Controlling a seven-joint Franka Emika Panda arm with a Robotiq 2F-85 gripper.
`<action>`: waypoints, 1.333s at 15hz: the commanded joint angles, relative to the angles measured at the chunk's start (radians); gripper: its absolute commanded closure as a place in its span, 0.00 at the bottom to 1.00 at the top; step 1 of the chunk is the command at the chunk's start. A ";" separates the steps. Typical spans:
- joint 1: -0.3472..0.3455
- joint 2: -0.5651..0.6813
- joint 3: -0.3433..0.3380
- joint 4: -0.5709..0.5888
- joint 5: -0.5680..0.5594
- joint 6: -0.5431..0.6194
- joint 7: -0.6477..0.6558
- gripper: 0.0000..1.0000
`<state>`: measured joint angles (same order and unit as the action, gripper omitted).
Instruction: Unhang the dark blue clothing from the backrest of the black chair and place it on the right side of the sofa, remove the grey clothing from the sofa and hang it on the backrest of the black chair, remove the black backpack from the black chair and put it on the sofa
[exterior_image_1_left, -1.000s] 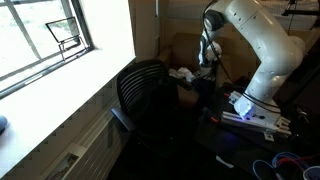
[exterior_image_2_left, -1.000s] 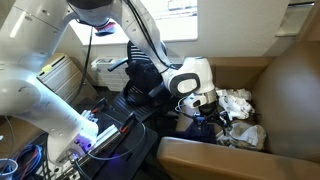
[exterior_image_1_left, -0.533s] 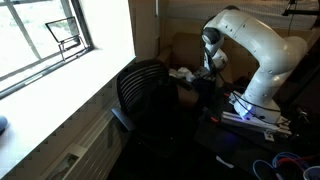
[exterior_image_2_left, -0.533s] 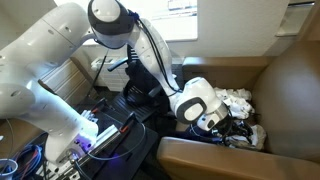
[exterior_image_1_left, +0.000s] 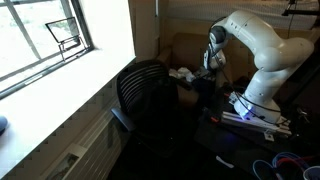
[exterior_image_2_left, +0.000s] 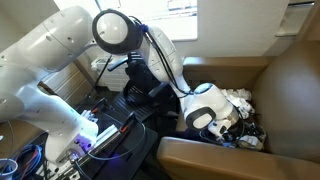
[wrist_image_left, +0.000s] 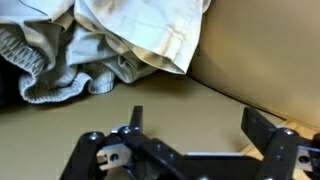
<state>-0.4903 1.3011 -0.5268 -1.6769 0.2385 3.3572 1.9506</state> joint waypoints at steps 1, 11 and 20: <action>-0.103 0.003 0.120 0.041 -0.013 0.174 -0.184 0.00; -0.417 0.130 0.465 0.379 -0.430 0.083 -0.199 0.00; -0.529 0.126 0.701 0.382 -0.371 -0.194 -0.498 0.00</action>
<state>-1.0196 1.4269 0.1747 -1.2942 -0.1280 3.1573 1.4476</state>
